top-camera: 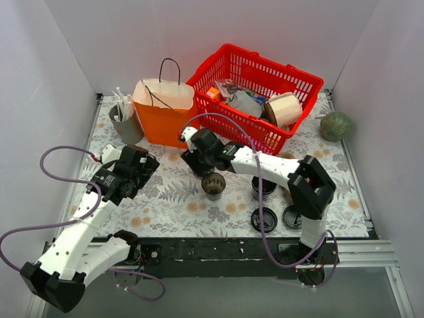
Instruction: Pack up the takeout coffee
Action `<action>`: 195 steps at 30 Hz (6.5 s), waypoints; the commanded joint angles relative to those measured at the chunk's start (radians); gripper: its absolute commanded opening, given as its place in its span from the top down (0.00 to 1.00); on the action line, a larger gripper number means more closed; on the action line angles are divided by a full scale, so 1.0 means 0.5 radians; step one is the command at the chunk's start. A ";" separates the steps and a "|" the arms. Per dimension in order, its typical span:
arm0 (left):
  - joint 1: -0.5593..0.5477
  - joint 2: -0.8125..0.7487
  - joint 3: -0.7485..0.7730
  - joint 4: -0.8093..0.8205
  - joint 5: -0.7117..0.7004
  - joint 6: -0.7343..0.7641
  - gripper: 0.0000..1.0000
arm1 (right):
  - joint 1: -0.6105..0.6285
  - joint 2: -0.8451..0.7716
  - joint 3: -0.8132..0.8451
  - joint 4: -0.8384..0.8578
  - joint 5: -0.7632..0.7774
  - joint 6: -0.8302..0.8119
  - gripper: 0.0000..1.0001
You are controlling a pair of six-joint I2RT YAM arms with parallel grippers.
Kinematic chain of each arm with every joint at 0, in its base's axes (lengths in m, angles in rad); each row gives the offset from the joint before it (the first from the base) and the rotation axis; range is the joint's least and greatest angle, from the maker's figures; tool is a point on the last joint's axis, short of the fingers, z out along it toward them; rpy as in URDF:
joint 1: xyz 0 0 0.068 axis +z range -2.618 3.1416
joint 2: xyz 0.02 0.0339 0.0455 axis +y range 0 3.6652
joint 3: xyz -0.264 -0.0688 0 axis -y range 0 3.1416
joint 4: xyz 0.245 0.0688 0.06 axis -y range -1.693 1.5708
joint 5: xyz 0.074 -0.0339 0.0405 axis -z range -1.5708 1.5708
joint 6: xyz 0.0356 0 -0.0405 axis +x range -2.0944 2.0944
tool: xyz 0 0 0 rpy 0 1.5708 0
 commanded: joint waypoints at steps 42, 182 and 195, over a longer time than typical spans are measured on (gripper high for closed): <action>0.012 -0.191 0.097 -0.232 -0.263 -0.021 0.02 | 0.195 0.673 0.761 -0.387 0.427 0.124 0.99; -0.218 0.809 0.538 0.005 1.799 0.685 1.00 | 0.603 -1.380 -0.853 -0.046 -0.080 -1.671 0.59; -0.208 0.831 0.532 0.020 1.765 0.712 0.89 | 0.603 -1.420 -0.841 0.018 -0.104 -1.524 0.94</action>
